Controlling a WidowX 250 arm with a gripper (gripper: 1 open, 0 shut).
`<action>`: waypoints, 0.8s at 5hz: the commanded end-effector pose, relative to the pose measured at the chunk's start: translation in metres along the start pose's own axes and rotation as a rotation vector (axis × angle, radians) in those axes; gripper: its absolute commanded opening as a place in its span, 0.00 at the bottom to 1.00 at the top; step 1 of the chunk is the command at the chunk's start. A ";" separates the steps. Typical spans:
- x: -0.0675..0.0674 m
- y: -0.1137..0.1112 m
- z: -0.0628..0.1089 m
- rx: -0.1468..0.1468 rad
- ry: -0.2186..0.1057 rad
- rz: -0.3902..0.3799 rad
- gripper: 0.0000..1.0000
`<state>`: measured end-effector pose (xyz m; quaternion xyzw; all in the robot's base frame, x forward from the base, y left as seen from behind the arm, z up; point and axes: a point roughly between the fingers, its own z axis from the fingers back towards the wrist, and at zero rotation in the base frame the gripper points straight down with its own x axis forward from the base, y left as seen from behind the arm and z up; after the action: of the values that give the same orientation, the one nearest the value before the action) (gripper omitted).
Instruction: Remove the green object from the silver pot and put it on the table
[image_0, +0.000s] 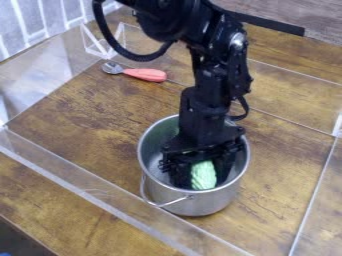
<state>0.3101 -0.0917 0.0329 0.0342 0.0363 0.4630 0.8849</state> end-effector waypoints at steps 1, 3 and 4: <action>0.000 -0.012 0.040 -0.082 -0.038 -0.033 0.00; 0.006 -0.009 0.041 -0.085 -0.042 -0.050 0.00; 0.010 -0.005 0.046 -0.086 -0.043 -0.047 0.00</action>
<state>0.3100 -0.0902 0.0397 0.0438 0.0451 0.4361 0.8977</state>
